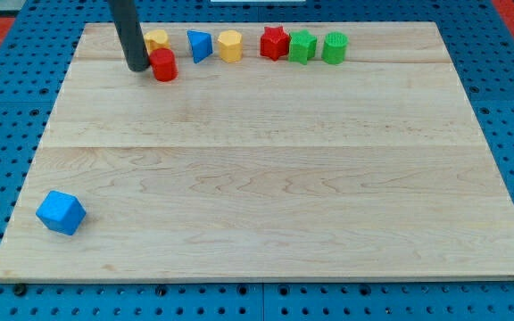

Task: Push the heart to the bottom right of the red circle

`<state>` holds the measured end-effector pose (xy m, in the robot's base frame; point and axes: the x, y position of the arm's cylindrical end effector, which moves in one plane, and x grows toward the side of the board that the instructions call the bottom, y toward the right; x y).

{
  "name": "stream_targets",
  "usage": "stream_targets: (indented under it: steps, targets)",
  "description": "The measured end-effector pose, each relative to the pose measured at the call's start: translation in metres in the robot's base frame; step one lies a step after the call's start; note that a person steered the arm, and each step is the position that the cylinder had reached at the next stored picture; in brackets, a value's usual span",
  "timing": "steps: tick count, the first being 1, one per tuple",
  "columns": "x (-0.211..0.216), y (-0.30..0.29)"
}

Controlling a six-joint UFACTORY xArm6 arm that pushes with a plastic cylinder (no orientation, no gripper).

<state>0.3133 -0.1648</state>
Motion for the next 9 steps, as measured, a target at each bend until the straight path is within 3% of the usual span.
stream_targets:
  steps: [1, 2, 3, 4, 6, 7, 8, 9]
  targets:
    - [-0.002, -0.044]
    - [-0.06, -0.084]
    - [-0.097, -0.029]
    - [-0.083, 0.029]
    - [0.006, 0.037]
    - [0.019, 0.078]
    - [-0.016, 0.064]
    - [0.0, 0.13]
